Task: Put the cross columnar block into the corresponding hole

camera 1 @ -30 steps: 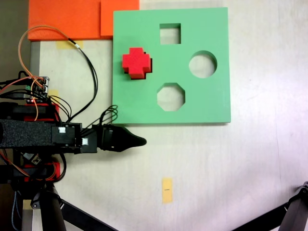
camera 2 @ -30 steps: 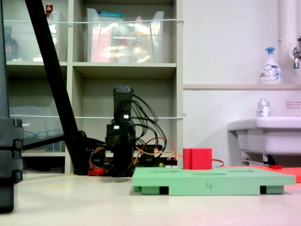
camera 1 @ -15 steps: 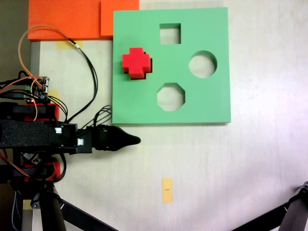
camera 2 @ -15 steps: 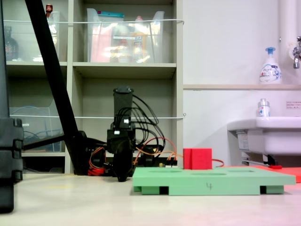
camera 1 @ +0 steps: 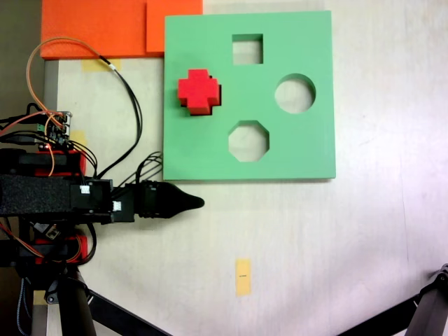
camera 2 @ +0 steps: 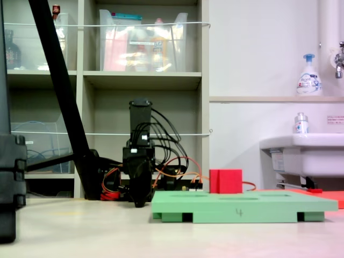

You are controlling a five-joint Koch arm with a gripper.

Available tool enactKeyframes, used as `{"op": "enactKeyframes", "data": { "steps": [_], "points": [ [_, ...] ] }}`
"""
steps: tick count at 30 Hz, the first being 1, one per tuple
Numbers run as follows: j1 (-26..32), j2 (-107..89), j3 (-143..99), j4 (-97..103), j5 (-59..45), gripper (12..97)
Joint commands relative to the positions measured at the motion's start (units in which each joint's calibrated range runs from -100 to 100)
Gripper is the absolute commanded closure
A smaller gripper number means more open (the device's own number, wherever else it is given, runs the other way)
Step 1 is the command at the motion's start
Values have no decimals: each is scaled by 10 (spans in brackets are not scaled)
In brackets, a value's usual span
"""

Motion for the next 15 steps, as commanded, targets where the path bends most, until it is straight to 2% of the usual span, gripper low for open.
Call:
{"op": "enactKeyframes", "data": {
  "steps": [1,15],
  "points": [
    [1,-4,-12,-54,-3,600],
    [1,-4,-12,-54,-3,600]
  ]
}}
